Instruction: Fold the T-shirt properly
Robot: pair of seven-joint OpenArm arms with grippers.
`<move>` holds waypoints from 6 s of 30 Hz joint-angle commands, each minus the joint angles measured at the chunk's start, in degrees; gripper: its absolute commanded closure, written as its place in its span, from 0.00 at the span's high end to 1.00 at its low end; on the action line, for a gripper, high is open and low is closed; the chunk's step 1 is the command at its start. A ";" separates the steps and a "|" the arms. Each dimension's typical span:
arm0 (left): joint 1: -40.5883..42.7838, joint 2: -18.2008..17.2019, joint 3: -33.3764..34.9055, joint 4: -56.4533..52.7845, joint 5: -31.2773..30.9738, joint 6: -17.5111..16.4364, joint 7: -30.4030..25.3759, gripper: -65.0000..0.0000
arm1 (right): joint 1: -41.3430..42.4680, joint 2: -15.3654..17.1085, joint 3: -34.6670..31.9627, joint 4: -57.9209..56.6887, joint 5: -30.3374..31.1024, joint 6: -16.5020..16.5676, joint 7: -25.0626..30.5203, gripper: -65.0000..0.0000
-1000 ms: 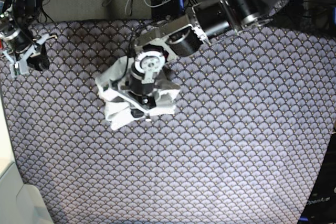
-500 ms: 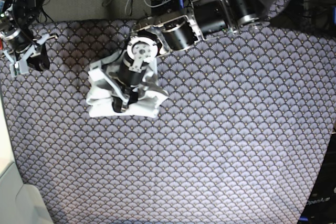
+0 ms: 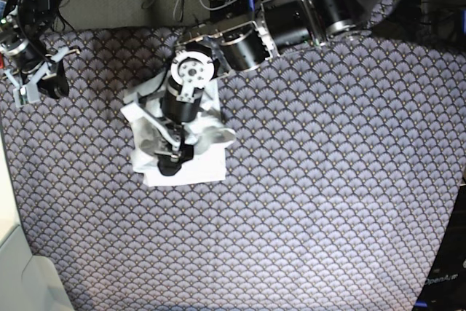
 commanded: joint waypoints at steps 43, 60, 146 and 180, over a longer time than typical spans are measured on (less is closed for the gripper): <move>33.47 -18.96 -57.60 42.72 -0.20 -0.33 -0.28 0.87 | 8.79 -9.12 -14.73 13.24 -29.39 0.19 1.22 0.17; 38.30 -18.43 -57.77 42.72 -0.03 -0.33 -0.28 0.87 | 7.56 -12.54 -24.93 17.99 -29.65 0.19 1.22 0.16; 44.81 -18.43 -57.77 48.96 -0.29 -0.24 5.08 0.87 | 14.24 -11.05 -21.41 -10.41 -29.48 0.19 13.09 0.16; 48.68 -18.43 -57.86 48.96 -0.47 -0.24 5.08 0.87 | 13.98 -19.58 -32.14 -4.26 -29.65 0.19 6.23 0.16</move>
